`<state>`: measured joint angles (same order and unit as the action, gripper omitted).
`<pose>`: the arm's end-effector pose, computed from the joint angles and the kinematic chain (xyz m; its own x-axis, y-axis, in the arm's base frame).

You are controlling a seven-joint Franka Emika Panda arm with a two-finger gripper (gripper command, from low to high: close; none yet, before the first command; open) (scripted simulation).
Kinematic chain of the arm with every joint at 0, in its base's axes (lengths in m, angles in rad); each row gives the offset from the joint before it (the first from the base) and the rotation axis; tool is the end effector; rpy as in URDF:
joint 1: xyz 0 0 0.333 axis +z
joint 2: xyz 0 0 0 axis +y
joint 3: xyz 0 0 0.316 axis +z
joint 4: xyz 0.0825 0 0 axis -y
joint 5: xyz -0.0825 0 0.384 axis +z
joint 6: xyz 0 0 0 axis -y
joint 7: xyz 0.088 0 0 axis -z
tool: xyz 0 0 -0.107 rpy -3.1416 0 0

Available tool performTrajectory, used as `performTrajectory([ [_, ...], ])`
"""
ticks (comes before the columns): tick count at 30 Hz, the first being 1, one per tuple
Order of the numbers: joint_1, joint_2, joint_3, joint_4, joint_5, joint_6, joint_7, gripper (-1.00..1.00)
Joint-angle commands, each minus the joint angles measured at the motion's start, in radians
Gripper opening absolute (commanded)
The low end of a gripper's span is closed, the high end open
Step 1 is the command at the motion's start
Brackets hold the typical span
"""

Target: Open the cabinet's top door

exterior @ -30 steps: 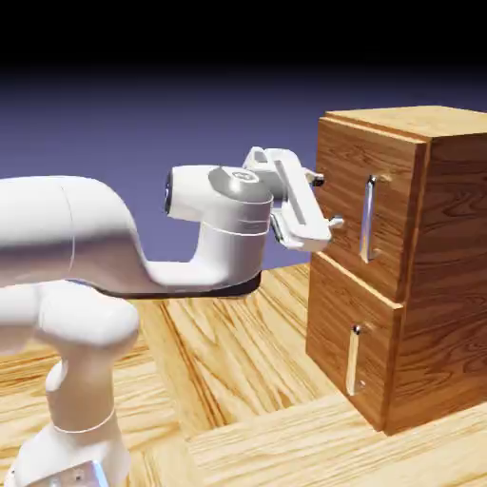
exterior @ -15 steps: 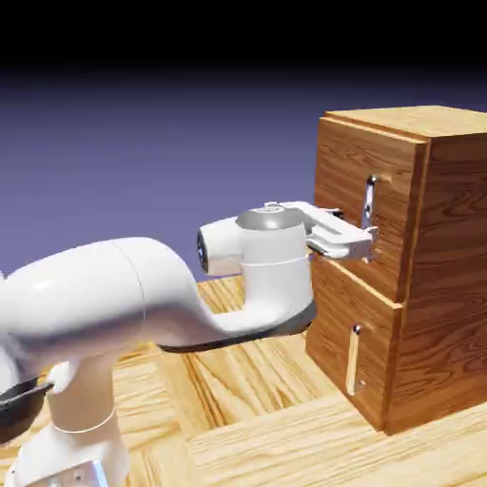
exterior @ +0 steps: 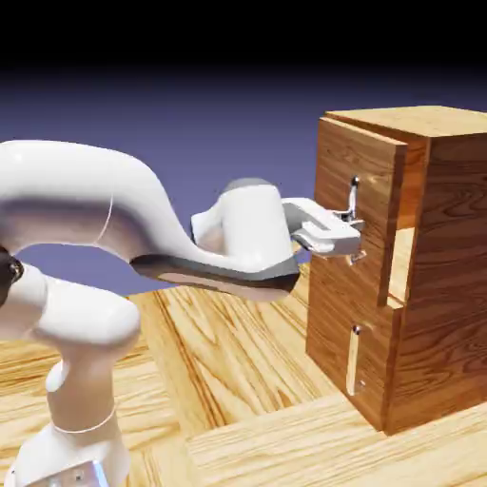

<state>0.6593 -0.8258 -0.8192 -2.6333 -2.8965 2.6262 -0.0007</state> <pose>0.3790 -0.0596 0.4563 0.0785 0.7026 -0.7072 0.0779 0.7029 0.7070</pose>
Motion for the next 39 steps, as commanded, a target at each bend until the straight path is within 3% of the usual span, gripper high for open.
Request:
performTrajectory([
  [1,-0.035,0.018,0.036,-0.007,0.003,0.0,0.031,-1.0],
  [9,-0.316,0.114,0.326,-0.037,0.006,0.013,0.248,-1.0],
  [18,-0.478,-0.001,0.564,-0.182,0.397,-0.086,0.035,-1.0],
  [30,-0.525,-0.137,0.853,-0.307,0.919,-0.278,-0.196,-1.0],
  [39,-0.468,-0.147,1.092,-0.314,1.31,-0.519,-0.303,-1.0],
])
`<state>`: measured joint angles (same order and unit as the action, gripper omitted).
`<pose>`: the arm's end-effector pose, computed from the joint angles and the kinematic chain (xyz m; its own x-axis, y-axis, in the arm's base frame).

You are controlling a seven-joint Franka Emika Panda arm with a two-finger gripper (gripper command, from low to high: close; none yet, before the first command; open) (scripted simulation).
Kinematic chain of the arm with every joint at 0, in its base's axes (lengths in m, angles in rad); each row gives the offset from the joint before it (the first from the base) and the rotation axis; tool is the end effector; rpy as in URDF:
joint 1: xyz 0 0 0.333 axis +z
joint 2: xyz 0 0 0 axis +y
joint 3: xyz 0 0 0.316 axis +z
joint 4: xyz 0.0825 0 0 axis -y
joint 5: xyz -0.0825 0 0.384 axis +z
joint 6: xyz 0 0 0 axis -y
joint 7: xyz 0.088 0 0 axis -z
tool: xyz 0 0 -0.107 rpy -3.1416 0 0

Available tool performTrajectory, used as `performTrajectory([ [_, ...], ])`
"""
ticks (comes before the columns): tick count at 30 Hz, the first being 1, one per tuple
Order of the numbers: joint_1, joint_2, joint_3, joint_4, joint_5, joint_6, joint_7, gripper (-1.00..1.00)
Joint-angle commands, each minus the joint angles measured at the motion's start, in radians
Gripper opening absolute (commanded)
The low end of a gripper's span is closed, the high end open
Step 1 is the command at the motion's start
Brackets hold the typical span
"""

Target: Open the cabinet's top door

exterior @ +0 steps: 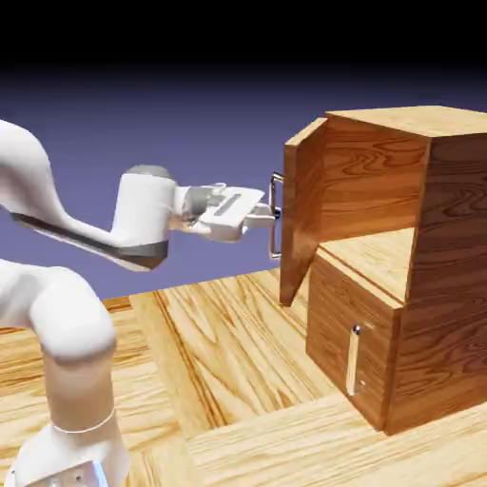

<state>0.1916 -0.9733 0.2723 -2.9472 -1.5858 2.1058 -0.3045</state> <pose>0.2823 0.0807 0.4563 0.4731 0.5254 -0.7072 0.4735 0.5253 0.7070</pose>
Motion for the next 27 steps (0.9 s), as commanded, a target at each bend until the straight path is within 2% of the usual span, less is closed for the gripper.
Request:
performTrajectory([
  [1,0.007,0.008,0.03,0.007,0.043,-0.033,-0.006,-1.0],
  [7,0.023,0.111,0.229,0.096,0.301,-0.271,-0.017,-1.0],
  [14,-0.057,0.313,0.461,0.295,0.525,-0.575,0.023,-1.0],
  [27,-0.328,0.769,0.843,0.71,0.661,-1.116,0.214,-1.0],
])
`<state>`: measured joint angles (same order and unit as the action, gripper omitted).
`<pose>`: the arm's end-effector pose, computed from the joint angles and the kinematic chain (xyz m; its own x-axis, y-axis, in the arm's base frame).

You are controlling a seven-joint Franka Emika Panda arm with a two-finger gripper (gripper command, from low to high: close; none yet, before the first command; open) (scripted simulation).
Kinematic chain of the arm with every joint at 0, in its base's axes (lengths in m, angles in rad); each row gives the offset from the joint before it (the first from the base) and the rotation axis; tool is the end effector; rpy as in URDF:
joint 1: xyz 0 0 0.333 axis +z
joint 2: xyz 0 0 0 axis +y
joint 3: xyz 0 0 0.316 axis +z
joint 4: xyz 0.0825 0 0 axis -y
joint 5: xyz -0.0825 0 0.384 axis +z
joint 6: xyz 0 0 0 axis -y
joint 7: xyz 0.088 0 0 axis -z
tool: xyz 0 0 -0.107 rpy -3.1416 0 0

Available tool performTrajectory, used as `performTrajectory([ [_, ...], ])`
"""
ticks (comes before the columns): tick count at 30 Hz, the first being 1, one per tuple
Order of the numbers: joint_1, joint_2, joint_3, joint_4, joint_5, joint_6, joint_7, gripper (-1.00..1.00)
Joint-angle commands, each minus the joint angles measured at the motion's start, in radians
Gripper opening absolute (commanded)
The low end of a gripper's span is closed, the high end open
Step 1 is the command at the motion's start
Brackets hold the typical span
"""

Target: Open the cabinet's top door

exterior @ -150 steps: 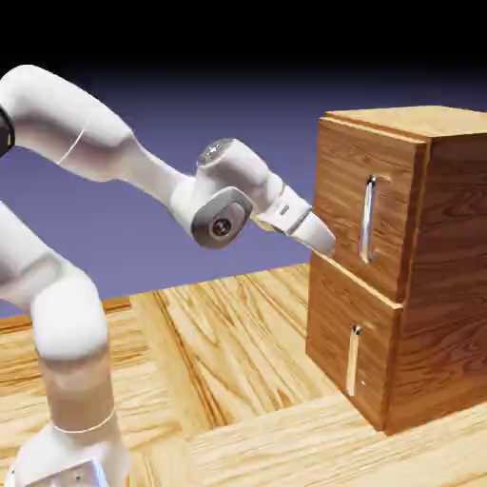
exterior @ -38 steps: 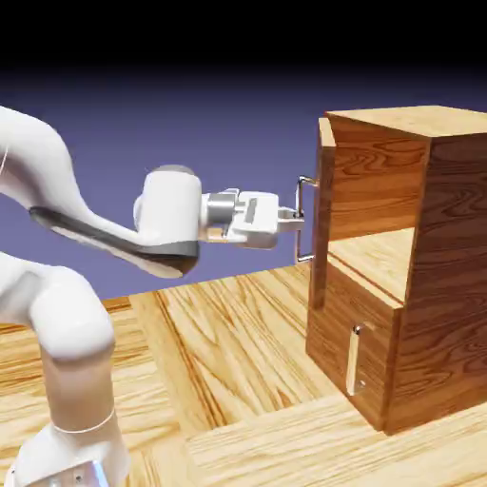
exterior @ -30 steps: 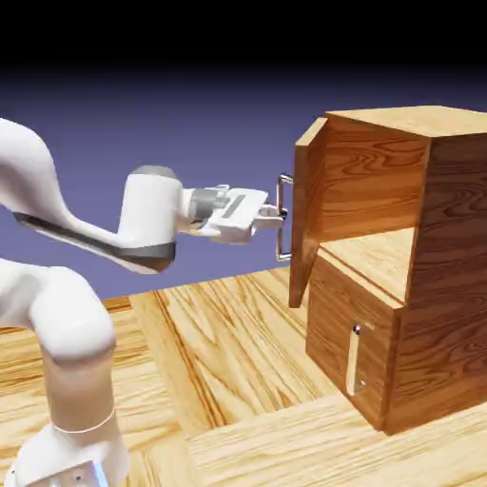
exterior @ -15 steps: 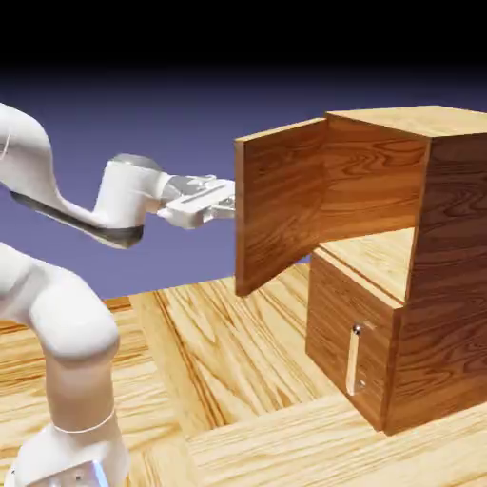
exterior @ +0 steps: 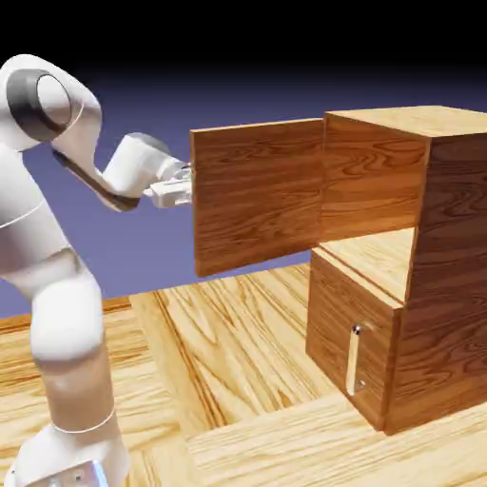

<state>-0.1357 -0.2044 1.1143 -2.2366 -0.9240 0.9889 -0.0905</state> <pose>0.2925 0.2697 0.4563 0.7000 0.1021 -0.7068 0.6994 0.1016 0.7074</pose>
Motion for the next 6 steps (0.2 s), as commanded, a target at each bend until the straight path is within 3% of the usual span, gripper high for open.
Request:
performTrajectory([
  [1,-0.011,0.037,0.02,0.023,-0.002,-0.035,0.019,-1.0],
  [6,0.002,0.218,0.055,0.128,-0.012,-0.203,0.126,-1.0],
])
